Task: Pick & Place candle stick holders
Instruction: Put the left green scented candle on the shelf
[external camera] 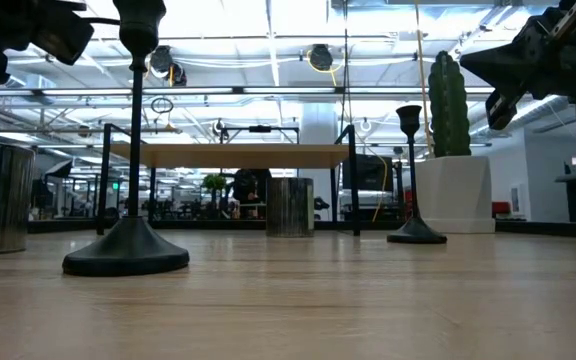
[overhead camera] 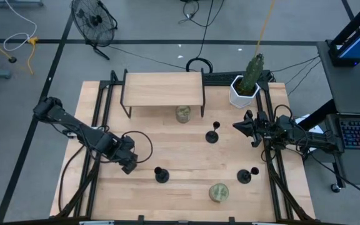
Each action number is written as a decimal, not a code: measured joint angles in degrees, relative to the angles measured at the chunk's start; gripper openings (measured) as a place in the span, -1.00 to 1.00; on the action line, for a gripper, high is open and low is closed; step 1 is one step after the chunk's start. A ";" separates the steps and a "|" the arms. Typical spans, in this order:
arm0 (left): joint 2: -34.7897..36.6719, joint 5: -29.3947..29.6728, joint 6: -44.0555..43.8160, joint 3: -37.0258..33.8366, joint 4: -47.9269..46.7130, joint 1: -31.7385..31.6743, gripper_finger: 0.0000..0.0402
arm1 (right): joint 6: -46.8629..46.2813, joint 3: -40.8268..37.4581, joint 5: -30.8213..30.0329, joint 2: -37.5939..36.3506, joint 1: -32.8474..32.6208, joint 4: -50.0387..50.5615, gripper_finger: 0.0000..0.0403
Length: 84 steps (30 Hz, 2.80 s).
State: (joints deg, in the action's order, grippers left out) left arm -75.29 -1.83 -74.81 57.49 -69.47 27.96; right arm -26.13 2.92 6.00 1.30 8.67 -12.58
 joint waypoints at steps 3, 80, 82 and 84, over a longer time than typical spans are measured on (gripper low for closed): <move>0.00 0.51 0.00 0.00 0.07 0.34 0.99 | 0.00 0.01 0.00 0.00 0.01 0.00 -0.99; -0.07 30.70 -27.06 -21.38 20.23 20.07 0.99 | -1.70 0.01 0.00 -0.02 0.00 -0.04 -0.99; -0.08 33.29 -26.94 -21.49 20.02 20.07 0.99 | -1.70 0.01 0.00 0.00 0.00 -0.04 -0.99; -0.09 35.60 -26.88 -21.51 20.06 20.07 0.99 | -1.70 0.00 0.00 -0.02 0.02 -0.04 -0.99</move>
State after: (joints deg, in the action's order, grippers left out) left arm -75.37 33.77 -101.69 35.99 -49.42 48.03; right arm -27.83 2.92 6.00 1.28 8.69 -12.62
